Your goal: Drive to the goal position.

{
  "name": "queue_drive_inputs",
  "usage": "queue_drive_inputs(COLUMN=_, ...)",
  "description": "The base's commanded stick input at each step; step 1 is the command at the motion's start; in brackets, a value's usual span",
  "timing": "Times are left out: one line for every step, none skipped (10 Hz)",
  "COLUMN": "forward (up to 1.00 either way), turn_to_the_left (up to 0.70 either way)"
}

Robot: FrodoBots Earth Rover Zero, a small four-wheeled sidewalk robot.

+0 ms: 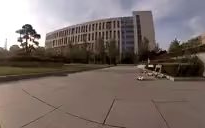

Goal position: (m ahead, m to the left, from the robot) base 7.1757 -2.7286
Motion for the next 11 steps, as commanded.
queue_drive_inputs(forward=0.7, turn_to_the_left=0.0)
queue_drive_inputs(forward=0.7, turn_to_the_left=0.0)
queue_drive_inputs(forward=0.7, turn_to_the_left=0.0)
queue_drive_inputs(forward=0.7, turn_to_the_left=0.0)
queue_drive_inputs(forward=0.7, turn_to_the_left=0.0)
queue_drive_inputs(forward=0.7, turn_to_the_left=0.0)
queue_drive_inputs(forward=0.7, turn_to_the_left=0.0)
queue_drive_inputs(forward=0.7, turn_to_the_left=0.0)
queue_drive_inputs(forward=0.7, turn_to_the_left=0.0)
queue_drive_inputs(forward=0.7, turn_to_the_left=0.0)
queue_drive_inputs(forward=0.7, turn_to_the_left=0.0)
